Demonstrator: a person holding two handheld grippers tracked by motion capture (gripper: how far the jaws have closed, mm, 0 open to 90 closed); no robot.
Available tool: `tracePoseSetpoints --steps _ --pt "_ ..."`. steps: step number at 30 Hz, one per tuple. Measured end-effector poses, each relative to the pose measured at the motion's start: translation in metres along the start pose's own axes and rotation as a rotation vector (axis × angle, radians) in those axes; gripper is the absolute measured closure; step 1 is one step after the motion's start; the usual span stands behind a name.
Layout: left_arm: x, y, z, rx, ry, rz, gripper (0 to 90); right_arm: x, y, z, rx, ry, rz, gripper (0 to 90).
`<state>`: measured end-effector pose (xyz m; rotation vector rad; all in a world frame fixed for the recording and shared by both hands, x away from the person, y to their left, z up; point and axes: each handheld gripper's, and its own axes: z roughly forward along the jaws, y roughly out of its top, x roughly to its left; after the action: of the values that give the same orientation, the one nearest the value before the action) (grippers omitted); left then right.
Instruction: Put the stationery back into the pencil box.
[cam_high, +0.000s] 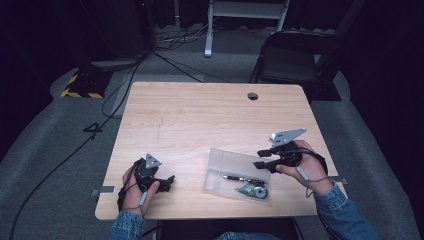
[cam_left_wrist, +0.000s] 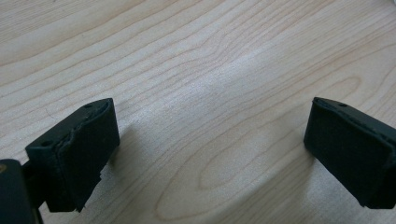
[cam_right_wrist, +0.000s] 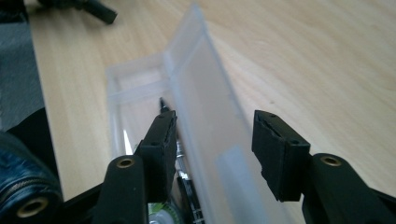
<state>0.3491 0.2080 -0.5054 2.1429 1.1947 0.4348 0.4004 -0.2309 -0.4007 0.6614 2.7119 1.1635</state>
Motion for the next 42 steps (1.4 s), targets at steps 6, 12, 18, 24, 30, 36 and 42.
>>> tracePoseSetpoints --steps 6,12,18,24,30,36,42 --pt "0.000 0.000 0.001 -0.002 -0.001 -0.003 3.1 -0.018 -0.006 -0.014 -0.059 -0.107 0.065 50.5" --pt "0.000 0.001 0.001 0.001 -0.004 -0.004 2.7 -0.033 -0.013 -0.022 -0.079 -0.188 0.113 48.7" --pt "0.000 0.001 0.001 0.001 -0.004 -0.004 2.6 -0.051 -0.026 -0.022 -0.070 -0.255 0.161 45.9" --pt "0.000 0.001 0.001 0.001 -0.003 -0.004 2.6 -0.066 -0.037 -0.018 -0.056 -0.308 0.204 42.8" --pt "0.000 0.001 0.001 0.001 -0.004 -0.005 2.6 -0.080 -0.050 -0.013 -0.029 -0.346 0.244 41.5" --pt "0.000 0.001 0.001 0.001 -0.004 -0.004 2.6 -0.090 -0.061 -0.008 0.003 -0.363 0.272 40.9" --pt "0.000 0.001 0.001 0.001 -0.004 -0.004 2.6 -0.099 -0.071 -0.002 0.031 -0.373 0.302 40.4"
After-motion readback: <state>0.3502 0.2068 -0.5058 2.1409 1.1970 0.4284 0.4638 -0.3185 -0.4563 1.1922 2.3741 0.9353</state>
